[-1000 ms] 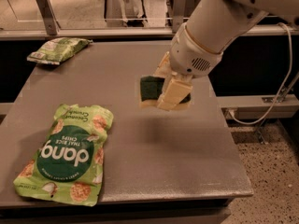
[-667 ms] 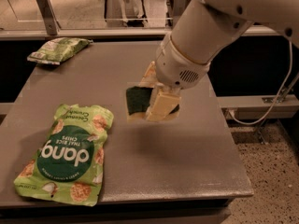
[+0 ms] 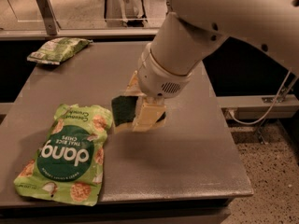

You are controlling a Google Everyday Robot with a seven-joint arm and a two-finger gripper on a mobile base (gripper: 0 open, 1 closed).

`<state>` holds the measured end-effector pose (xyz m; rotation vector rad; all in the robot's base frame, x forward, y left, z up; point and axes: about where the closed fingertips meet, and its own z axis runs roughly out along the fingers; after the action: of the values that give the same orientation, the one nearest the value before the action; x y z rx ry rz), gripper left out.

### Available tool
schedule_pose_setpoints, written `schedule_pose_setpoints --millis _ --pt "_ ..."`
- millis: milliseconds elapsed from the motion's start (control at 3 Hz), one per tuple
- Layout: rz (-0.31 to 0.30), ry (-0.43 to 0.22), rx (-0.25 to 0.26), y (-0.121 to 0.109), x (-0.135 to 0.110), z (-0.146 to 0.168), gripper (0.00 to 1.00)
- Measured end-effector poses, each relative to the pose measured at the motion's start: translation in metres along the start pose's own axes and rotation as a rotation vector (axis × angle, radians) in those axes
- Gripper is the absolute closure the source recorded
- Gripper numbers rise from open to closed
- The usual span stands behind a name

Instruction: Move sponge near green rice chip bag

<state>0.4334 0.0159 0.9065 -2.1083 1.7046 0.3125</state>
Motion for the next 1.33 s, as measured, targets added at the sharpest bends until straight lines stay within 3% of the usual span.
schedule_pose_setpoints --millis 333,667,1333 --pt "-0.003 0.001 0.002 0.0005 -0.0016 -0.0007 0.12" --pt "-0.006 0.001 0.004 0.0010 -0.0030 -0.0014 0.00" --pt "-0.002 0.038 0.024 -0.0008 -0.0041 -0.0086 0.00"
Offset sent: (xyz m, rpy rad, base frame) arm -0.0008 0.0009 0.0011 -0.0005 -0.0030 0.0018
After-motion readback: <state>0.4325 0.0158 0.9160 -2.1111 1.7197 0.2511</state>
